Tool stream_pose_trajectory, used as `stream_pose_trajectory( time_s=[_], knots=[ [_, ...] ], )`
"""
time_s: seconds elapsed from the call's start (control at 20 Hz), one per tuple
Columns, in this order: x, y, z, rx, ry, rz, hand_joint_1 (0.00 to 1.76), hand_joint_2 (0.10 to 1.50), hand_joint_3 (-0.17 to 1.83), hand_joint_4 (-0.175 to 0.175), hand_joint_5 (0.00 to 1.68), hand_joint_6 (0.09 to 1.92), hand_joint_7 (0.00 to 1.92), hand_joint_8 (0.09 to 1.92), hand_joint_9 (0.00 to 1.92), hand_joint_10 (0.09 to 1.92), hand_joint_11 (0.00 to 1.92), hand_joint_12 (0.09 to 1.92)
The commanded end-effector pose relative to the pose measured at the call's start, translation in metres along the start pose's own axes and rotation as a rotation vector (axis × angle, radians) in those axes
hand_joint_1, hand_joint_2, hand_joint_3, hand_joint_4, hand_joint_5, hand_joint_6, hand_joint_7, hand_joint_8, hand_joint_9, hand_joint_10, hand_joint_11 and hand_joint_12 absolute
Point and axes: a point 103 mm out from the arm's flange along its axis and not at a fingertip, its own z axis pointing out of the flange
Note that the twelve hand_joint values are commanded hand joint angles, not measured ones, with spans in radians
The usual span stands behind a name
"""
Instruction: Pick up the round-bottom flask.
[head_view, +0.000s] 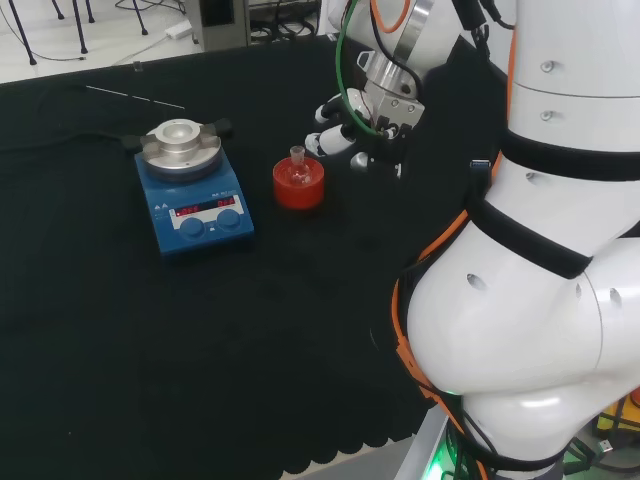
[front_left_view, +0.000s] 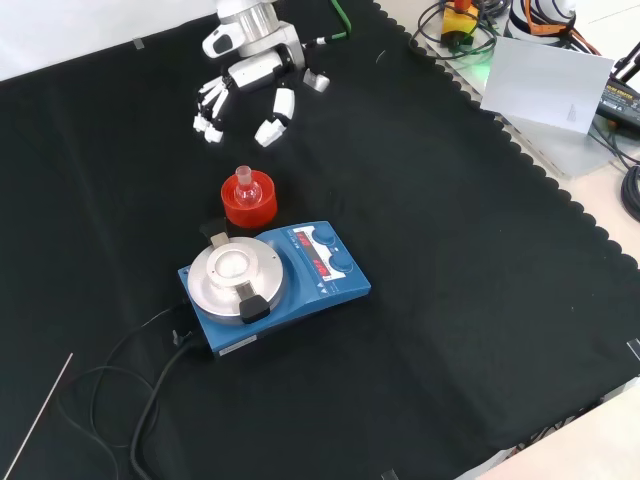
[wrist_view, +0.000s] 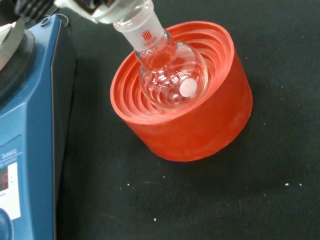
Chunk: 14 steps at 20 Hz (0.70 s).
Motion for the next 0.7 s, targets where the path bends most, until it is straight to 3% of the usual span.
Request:
stream_pose_trajectory(
  time_s=[0.05,0.7],
  knots=[
    [-0.007,0.007,0.010,-0.002,0.025,0.004,0.89,0.64,0.71,0.001,0.63,0.11,0.14,0.49,0.21,0.55,0.00,1.05],
    [-0.012,0.019,0.024,0.008,0.084,-0.036,0.89,0.60,0.69,0.001,0.56,0.09,0.08,0.45,0.15,0.55,0.00,0.96]
  ],
)
